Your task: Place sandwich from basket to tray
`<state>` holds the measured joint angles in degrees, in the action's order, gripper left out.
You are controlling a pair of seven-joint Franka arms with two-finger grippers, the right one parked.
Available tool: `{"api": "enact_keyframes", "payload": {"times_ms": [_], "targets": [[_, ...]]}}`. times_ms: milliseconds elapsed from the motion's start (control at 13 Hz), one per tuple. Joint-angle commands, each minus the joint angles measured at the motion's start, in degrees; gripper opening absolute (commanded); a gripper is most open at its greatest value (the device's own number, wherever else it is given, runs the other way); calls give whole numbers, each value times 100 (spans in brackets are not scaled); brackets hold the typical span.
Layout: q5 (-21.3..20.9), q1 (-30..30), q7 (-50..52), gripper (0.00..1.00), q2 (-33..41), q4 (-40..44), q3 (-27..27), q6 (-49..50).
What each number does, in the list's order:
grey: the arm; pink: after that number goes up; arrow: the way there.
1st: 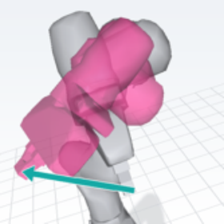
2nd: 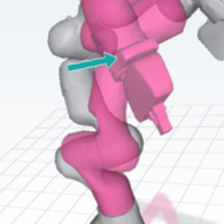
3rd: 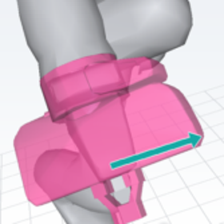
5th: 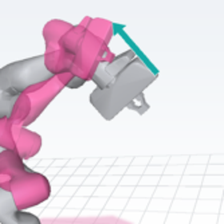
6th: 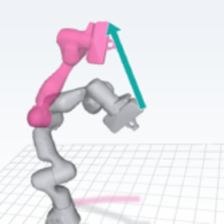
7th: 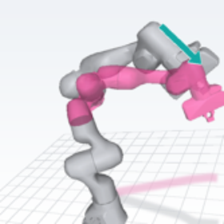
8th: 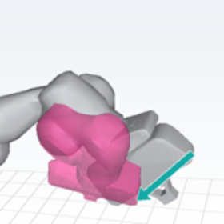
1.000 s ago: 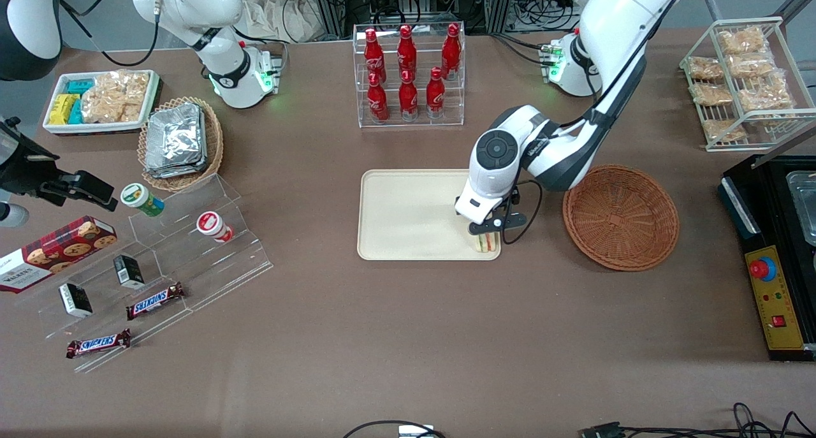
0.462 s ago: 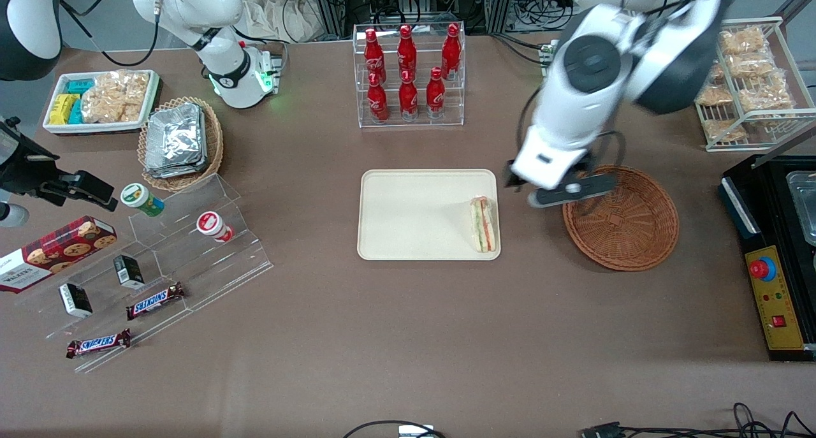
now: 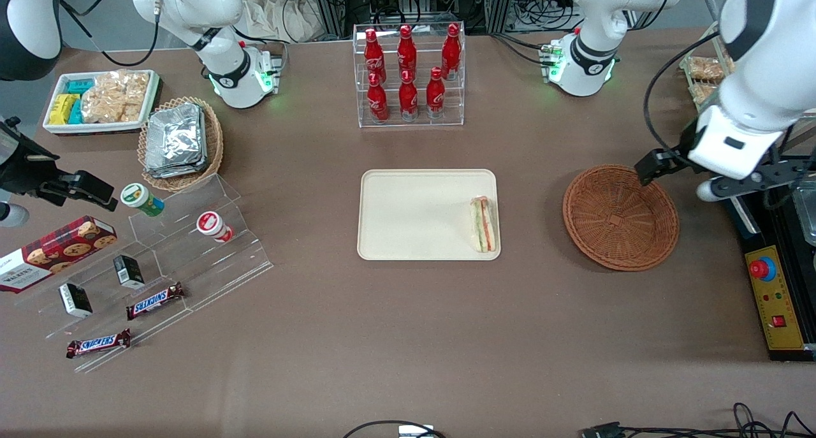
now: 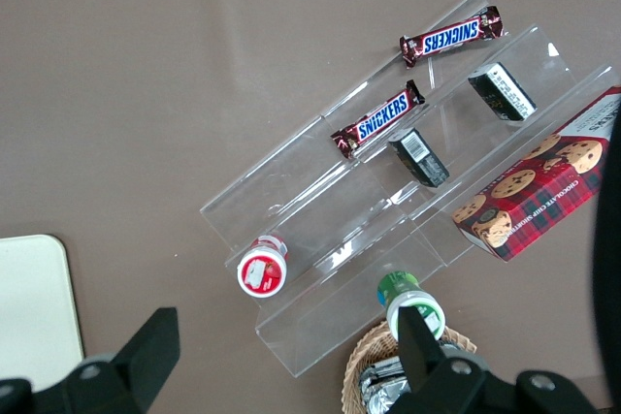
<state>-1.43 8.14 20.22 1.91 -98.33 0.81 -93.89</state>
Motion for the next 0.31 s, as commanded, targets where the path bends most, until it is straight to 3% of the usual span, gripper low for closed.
{"api": "enact_keyframes", "payload": {"times_ms": [0, 231], "targets": [[450, 92, -315, 100, 257, -283, 410, -165], [382, 100, -430, 100, 196, -64, 552, -86]]}}
